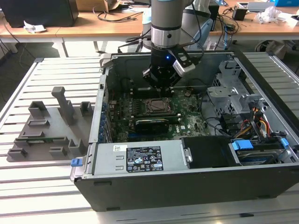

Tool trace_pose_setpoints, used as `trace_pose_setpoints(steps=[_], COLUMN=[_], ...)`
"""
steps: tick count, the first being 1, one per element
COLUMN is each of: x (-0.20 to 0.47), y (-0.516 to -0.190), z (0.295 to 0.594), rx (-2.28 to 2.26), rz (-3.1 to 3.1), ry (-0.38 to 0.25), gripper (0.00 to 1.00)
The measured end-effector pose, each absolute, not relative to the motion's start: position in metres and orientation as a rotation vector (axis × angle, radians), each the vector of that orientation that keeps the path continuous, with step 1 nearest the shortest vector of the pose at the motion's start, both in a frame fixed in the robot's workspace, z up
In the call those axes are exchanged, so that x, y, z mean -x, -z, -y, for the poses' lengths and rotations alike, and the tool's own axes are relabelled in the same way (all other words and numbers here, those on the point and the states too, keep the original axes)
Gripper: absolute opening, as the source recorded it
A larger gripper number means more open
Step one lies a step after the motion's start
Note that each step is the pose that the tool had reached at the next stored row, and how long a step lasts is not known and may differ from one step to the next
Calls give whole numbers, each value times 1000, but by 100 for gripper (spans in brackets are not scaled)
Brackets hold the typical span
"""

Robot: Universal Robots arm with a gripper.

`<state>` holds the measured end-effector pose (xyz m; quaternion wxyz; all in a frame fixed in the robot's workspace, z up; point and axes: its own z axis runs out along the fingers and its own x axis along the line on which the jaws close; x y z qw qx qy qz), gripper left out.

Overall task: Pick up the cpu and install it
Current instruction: 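Install the first cpu locking lever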

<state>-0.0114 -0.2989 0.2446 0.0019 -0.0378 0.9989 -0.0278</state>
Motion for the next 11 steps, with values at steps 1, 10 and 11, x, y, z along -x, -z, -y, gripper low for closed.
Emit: trace_pose_setpoints(steps=[1, 10, 11], x=[11, 11, 11], y=[-253, -283, -285], z=[299, 299, 299], rx=[119, 119, 119], rz=[-3134, -3134, -3134], ry=[87, 88, 88], gripper=[11, 11, 11])
